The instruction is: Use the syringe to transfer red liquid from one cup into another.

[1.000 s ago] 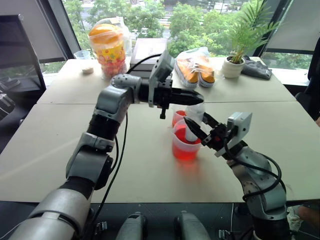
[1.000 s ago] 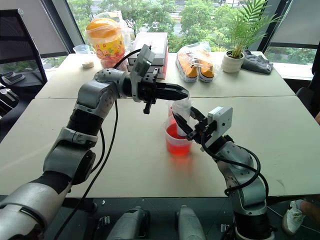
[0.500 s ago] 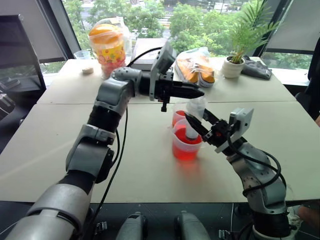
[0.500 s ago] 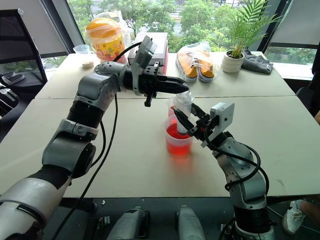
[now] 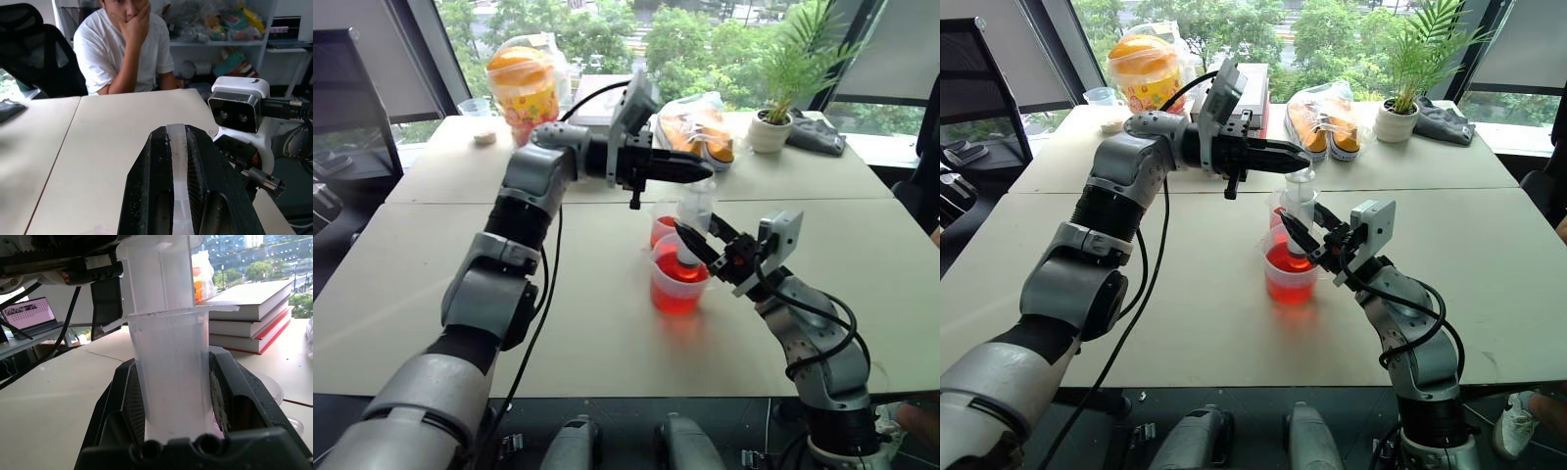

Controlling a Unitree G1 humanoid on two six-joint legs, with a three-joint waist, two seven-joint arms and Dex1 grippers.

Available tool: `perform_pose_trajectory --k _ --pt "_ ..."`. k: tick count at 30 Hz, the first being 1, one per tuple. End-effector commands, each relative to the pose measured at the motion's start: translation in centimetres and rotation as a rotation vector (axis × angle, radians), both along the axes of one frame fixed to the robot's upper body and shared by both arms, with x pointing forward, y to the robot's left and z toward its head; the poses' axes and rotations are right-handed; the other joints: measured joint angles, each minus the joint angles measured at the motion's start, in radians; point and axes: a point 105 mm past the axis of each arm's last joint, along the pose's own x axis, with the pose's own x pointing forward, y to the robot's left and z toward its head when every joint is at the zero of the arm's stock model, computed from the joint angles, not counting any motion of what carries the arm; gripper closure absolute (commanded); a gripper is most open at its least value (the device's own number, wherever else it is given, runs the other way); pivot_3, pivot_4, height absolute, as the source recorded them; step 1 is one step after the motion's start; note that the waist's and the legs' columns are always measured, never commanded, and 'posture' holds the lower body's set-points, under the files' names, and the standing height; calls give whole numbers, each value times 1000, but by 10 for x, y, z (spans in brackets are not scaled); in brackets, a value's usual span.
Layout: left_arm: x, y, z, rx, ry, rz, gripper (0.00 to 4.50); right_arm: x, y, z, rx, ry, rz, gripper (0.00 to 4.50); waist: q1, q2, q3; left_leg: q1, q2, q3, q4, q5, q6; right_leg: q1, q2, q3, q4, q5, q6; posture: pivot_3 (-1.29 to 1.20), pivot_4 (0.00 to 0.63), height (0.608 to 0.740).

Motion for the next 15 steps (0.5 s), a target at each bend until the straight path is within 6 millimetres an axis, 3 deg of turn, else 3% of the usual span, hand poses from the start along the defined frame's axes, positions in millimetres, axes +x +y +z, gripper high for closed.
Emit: perform_pose_trajectory --k 1,5,8,14,15 --pt "2 18 51 -128 -148 77 4422 -11 17 -7 -33 24 105 3060 0 0 0 0 0 0 0 0 0 0 0 0 0 0 0 0 150 740" --pt "4 17 44 -110 -119 82 4422 -13 20 8 -38 -23 111 3060 -1 0 0 0 0 0 0 0 0 0 0 0 0 0 0 0 150 740" --pt "4 17 36 -91 -97 75 3296 -15 18 23 -31 -60 108 3060 -2 0 0 0 0 0 0 0 0 0 0 0 0 0 0 0 150 740" --pt "1 26 26 -69 -75 57 373 -17 14 39 -28 -84 102 3060 0 0 0 0 0 0 0 0 0 0 0 0 0 0 0 0 150 740" --pt "0 30 26 -73 -73 52 373 -17 13 41 -25 -86 100 3060 0 0 0 0 0 0 0 0 0 0 0 0 0 0 0 0 150 740"
